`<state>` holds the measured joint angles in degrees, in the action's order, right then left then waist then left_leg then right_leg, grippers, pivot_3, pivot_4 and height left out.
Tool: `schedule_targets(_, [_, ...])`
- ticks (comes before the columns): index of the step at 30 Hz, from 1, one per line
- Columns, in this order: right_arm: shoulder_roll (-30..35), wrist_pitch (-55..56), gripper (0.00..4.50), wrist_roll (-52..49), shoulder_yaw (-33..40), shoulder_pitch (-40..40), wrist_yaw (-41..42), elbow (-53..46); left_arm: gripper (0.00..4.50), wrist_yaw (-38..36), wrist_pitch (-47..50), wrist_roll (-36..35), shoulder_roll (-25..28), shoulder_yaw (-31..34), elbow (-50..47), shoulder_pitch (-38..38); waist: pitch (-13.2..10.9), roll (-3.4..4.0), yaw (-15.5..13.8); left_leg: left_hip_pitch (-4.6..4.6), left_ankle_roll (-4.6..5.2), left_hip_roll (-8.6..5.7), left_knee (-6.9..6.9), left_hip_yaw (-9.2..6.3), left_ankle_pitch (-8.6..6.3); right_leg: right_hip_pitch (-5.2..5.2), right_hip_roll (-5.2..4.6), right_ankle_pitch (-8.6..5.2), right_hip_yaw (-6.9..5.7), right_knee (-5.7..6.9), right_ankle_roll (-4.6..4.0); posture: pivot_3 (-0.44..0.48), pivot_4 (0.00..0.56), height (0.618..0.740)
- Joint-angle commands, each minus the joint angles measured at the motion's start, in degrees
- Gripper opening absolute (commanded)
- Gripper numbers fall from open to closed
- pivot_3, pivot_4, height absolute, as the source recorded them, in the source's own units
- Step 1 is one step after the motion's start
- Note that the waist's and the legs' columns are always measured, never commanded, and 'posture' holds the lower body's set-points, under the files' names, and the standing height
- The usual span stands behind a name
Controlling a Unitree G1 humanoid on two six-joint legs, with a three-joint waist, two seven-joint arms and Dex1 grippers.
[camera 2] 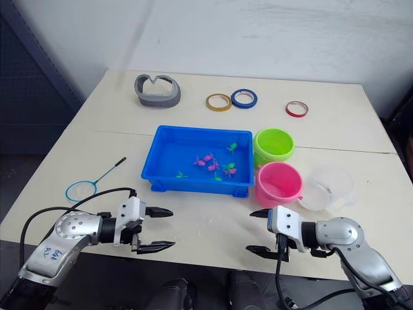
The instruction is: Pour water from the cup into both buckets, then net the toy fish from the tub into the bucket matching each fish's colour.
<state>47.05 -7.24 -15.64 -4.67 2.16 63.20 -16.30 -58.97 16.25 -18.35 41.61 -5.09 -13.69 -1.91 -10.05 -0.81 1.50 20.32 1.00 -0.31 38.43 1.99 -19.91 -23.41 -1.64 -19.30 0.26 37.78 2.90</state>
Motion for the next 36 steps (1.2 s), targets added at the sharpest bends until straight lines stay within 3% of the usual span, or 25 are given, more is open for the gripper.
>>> schedule_targets(1, [-0.4, 1.1, 4.50, -0.2, 1.1, -0.8, -0.4, -0.9, 4.43, -0.3, 0.2, -0.1, 0.3, -0.3, -1.5, -0.2, 0.0, 0.00, 0.0, 0.00, 0.00, 0.00, 0.00, 0.00, 0.00, 0.00, 0.00, 0.00, 0.00, 0.00, 0.00, 0.000, 0.150, 0.740])
schedule_targets(12, [-1.4, -4.6, 4.50, -5.6, 1.5, -4.4, 0.1, -3.8, 4.43, 8.2, 11.7, -8.3, -3.7, 6.4, -11.6, 4.9, 0.0, 0.00, 0.1, 0.00, 0.00, 0.00, 0.01, 0.01, 0.00, 0.00, 0.00, 0.00, 0.01, 0.05, 0.00, 0.000, 0.150, 0.740])
schedule_targets(17, [-1.4, -12.4, 4.50, -13.4, 2.8, -8.4, 1.3, -7.0, 4.43, 12.4, 15.0, -12.5, -5.0, 12.2, -17.0, 10.6, 0.0, 0.00, 0.1, -0.02, -0.01, 0.00, 0.01, 0.01, 0.01, 0.00, 0.01, 0.00, 0.02, 0.06, 0.00, 0.000, 0.150, 0.740])
schedule_targets(23, [-3.3, -16.6, 4.50, -17.2, 2.8, -14.6, 0.4, -7.1, 4.43, 16.7, 20.3, -22.3, -6.1, 23.4, -22.6, 16.9, 0.0, -0.01, 0.0, -0.02, 0.00, 0.00, 0.01, -0.02, 0.00, 0.03, -0.01, 0.00, 0.00, 0.01, 0.00, 0.000, 0.150, 0.740])
schedule_targets(26, [-3.8, -17.3, 4.50, -17.9, 2.6, -16.3, 0.6, -7.2, 4.43, 16.2, 20.9, -23.9, -3.8, 29.4, -20.7, 18.3, 0.0, -0.02, 0.0, -0.02, 0.00, 0.00, -0.02, -0.02, 0.00, 0.03, -0.01, 0.00, -0.01, -0.02, 0.00, 0.000, 0.150, 0.740])
schedule_targets(29, [-4.6, -17.7, 4.50, -18.2, 2.6, -18.1, 0.3, -7.2, 4.43, 11.2, 18.3, -20.4, 3.1, 34.6, -11.2, 17.3, 0.0, -0.01, 0.1, -0.04, -0.03, 0.00, -0.02, -0.04, 0.02, 0.02, 0.00, -0.01, -0.03, 0.01, -0.04, 0.000, 0.150, 0.740])
schedule_targets(32, [-3.6, -17.8, 4.50, -17.9, 4.0, -17.1, 0.3, -7.3, 4.43, 7.8, 18.5, -21.6, 7.0, 33.4, -10.5, 14.7, 0.0, 0.00, 0.0, -0.07, -0.03, 0.00, -0.10, -0.03, 0.03, 0.02, -0.02, -0.03, -0.04, -0.02, -0.10, 0.000, 0.150, 0.740])
schedule_targets(36, [0.2, -17.9, 4.50, -17.9, 9.4, -9.0, 0.3, -9.8, 4.43, 4.8, 21.7, -27.3, 8.2, 27.7, -17.6, 10.2, 0.0, -0.01, -1.5, 0.10, -0.03, -0.03, -0.14, -0.06, 0.01, 0.02, -0.11, -0.02, -0.09, -0.30, -0.09, 0.000, 0.150, 0.740])
